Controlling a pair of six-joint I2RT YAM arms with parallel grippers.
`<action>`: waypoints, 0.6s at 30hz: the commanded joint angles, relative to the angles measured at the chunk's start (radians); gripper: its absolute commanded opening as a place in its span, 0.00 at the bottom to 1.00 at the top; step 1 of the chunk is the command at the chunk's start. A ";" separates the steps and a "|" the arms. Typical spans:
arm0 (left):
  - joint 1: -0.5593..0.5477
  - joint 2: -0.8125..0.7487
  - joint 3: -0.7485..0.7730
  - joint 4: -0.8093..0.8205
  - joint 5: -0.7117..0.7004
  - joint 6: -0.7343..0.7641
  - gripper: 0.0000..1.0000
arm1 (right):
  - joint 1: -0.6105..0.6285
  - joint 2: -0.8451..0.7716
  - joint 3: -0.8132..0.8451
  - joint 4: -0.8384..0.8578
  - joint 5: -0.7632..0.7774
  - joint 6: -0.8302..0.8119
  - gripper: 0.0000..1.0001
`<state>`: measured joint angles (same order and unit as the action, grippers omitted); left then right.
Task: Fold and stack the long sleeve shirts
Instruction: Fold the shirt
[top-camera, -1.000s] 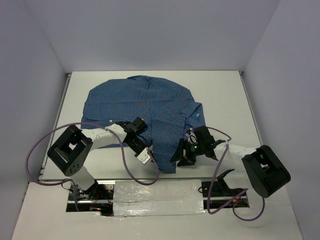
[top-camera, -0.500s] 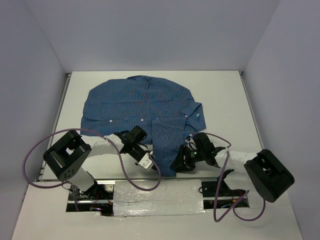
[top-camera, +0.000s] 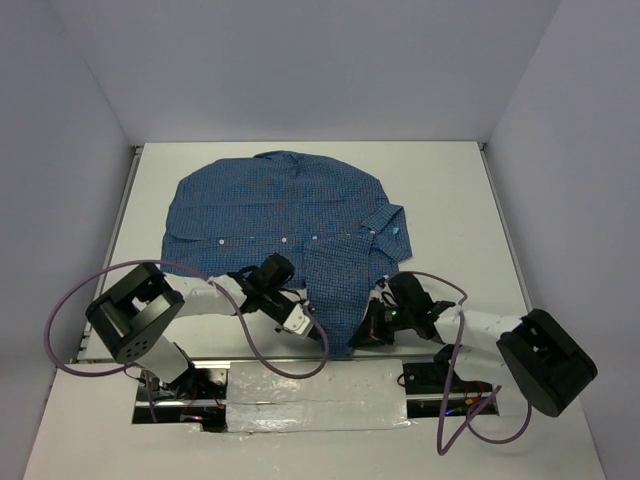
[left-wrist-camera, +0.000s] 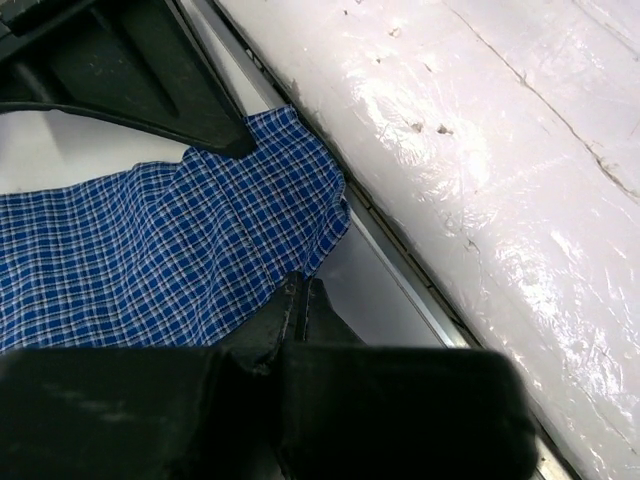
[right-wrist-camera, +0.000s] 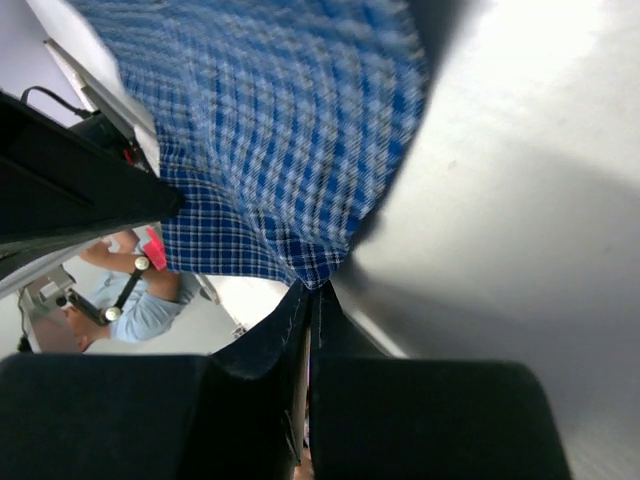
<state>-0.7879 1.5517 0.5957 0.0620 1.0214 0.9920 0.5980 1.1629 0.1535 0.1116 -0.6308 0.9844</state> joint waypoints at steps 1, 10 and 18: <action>0.028 -0.036 0.044 -0.030 0.066 -0.071 0.00 | 0.003 -0.075 0.038 -0.085 0.026 -0.032 0.00; 0.163 0.005 0.214 -0.113 0.206 -0.340 0.00 | -0.185 -0.114 0.282 -0.461 -0.067 -0.194 0.00; 0.245 0.086 0.227 0.295 0.175 -0.875 0.00 | -0.337 0.119 0.498 -0.546 -0.132 -0.395 0.00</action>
<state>-0.5743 1.6066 0.8097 0.1440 1.1568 0.4015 0.3000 1.2270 0.5598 -0.3706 -0.7200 0.6926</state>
